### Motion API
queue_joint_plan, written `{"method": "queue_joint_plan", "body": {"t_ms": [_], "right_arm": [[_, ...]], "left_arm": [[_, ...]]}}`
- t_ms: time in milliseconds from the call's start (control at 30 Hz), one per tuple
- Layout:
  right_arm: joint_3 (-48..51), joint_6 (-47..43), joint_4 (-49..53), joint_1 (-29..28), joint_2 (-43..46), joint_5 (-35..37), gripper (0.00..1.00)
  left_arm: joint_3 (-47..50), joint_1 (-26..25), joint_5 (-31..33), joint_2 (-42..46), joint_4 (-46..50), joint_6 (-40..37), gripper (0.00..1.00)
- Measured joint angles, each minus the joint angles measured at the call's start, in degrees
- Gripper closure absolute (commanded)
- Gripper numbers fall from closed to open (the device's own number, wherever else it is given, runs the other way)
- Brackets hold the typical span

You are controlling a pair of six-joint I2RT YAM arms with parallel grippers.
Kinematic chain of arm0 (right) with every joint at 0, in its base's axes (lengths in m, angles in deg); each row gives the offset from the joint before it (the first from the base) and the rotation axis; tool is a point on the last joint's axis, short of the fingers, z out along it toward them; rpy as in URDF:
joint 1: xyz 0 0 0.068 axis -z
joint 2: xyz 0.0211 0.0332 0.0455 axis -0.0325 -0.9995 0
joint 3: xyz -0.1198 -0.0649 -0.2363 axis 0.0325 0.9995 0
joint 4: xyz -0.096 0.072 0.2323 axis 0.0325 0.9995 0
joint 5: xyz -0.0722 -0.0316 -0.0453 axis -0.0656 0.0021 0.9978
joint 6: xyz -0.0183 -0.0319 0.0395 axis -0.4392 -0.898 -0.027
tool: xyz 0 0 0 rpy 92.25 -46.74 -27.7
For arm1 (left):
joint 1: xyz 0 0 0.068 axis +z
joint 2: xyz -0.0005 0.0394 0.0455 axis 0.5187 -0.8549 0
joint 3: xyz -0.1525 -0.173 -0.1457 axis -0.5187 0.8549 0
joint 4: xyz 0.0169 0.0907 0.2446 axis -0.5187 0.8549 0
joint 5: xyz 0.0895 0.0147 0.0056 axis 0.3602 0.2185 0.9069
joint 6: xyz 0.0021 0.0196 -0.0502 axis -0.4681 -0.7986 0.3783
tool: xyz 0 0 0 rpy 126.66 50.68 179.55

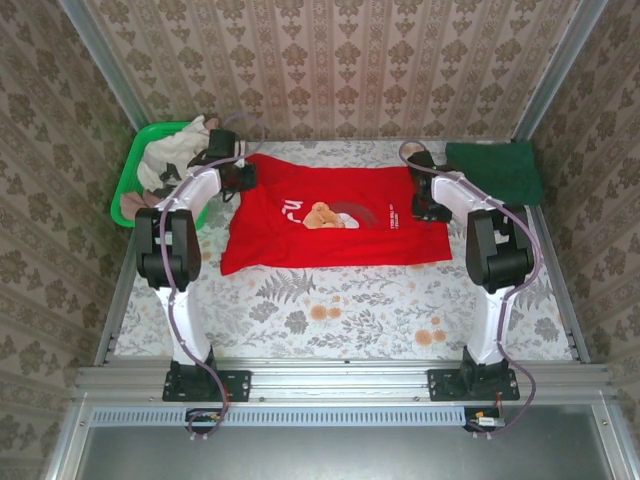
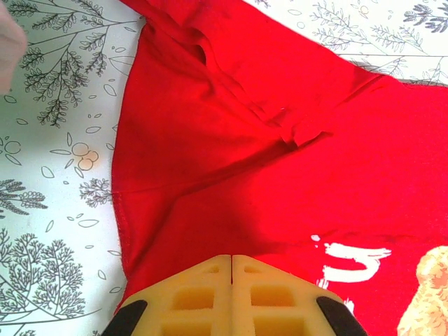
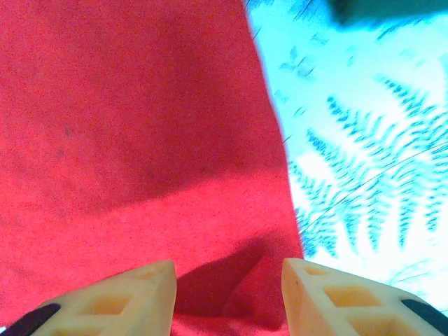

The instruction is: Fold and stack the t-shirts

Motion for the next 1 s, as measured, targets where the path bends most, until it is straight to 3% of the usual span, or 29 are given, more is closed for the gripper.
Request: {"method": "queue_joint_plan", "body": {"t_ms": [133,267,333,367,600,733,1000], "right_arm": [[5.75,-0.39,-2.25,-1.64,5.84,-1.14,0.54],[15.98,0.66,-5.33,-4.76,13.03,-7.87,0.57],[17.99,1.27,-5.77,-5.33,12.48,-10.45,0.59],[18.01,1.36,-5.75,-5.18,11.47,-10.91,0.59],[16.0,1.97,-5.88,-2.29,6.54,-10.93,0.59],[12.9,1.99,-5.03,-1.38,5.75,-9.31,0.58],[6.93,1.29,-2.73,0.87,1.29,-8.09,0.53]], "left_arm": [[0.0,0.04,0.0,0.0,0.0,0.02,1.0],[-0.02,0.0,-0.02,-0.11,0.0,0.02,0.99],[-0.57,0.0,-0.09,-0.72,0.11,-0.04,0.74],[-1.22,0.0,-0.2,-1.27,0.28,-0.13,0.73],[-1.73,-0.17,-0.2,-1.6,1.2,-0.31,0.41],[5.33,-0.52,-0.17,5.11,0.55,-0.2,0.33],[31.47,-3.78,0.68,30.86,-3.08,2.05,0.29]]}}
